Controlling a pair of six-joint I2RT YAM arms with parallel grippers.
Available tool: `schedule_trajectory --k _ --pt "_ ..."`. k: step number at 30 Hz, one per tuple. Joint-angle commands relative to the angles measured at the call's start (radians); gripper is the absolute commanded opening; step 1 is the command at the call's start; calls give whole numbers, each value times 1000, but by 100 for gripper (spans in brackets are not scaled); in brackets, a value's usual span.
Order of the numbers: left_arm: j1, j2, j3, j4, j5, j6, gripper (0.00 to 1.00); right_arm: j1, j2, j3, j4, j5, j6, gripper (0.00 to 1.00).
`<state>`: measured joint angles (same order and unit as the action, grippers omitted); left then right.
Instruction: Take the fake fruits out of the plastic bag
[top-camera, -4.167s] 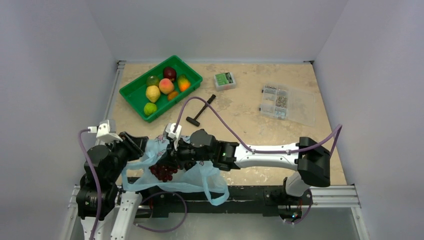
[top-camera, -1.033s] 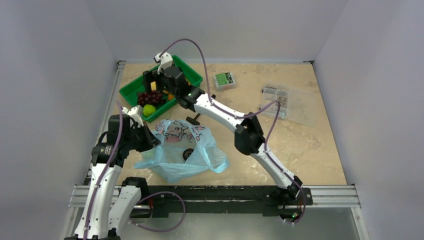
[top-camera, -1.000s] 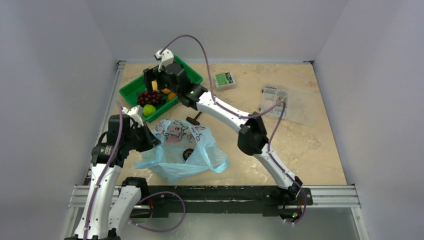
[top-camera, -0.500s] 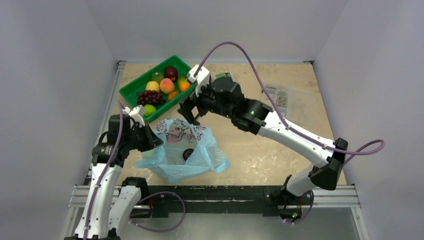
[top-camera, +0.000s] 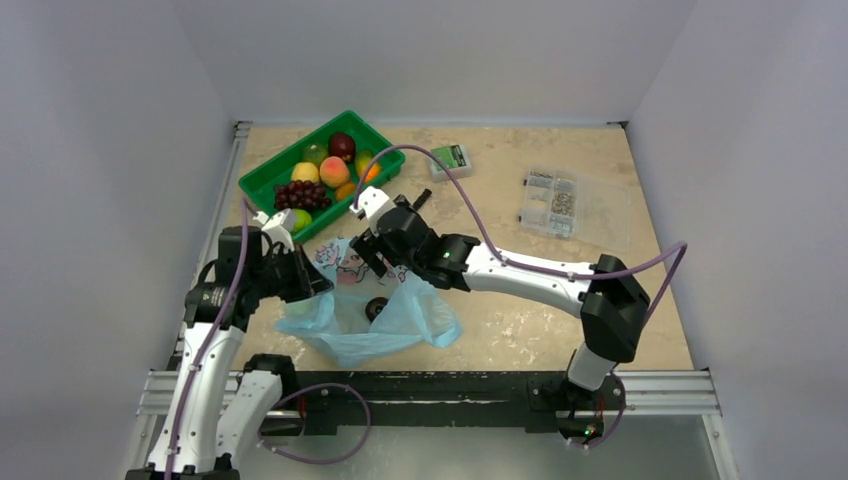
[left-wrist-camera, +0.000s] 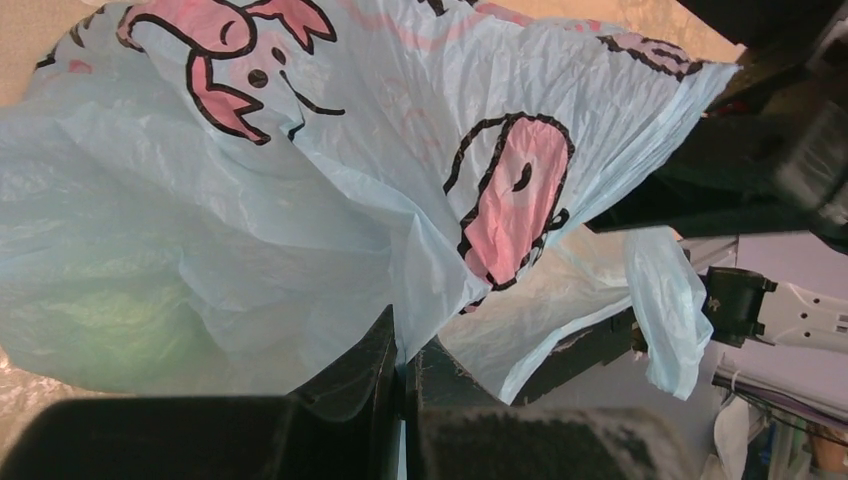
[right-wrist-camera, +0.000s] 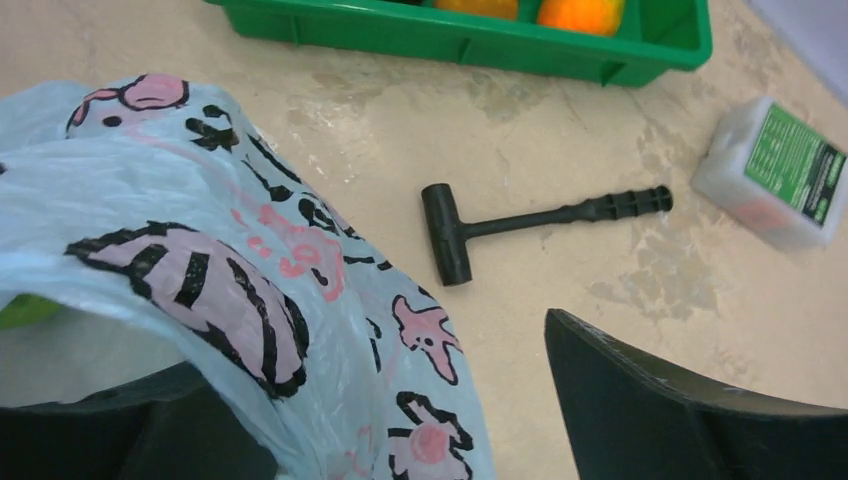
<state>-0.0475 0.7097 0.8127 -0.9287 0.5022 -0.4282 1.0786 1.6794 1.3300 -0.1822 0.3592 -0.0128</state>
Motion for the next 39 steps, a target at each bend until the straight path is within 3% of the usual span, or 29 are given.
schedule_trajectory --k 1,4,7,10,17,22,26,31,36,39 --pt "-87 51 90 71 -18 -32 0 -9 -4 -9 135 148 119 72" --pt "-266 145 204 72 -153 -47 0 -13 -54 -52 156 227 190 28" --pt "-359 272 343 51 -211 -72 0 -43 -150 -118 160 321 266 9" --pt "-396 397 485 60 -203 -76 0 -112 -255 -172 100 354 331 0" --pt "-465 690 889 -67 -198 -37 0 -135 -512 -277 51 423 287 0" --pt "-464 709 816 -121 -324 47 0 -134 -592 -349 44 240 307 0" --pt "-440 689 645 -124 -459 108 16 -111 -551 -410 74 74 367 0" --pt "-387 581 504 -117 -576 117 48 -40 -467 -398 95 19 400 0" --pt "-382 396 496 -164 -555 87 78 -13 -442 -387 105 -15 463 0" --pt "-382 272 495 -190 -480 54 83 6 -440 -402 131 -13 491 0"
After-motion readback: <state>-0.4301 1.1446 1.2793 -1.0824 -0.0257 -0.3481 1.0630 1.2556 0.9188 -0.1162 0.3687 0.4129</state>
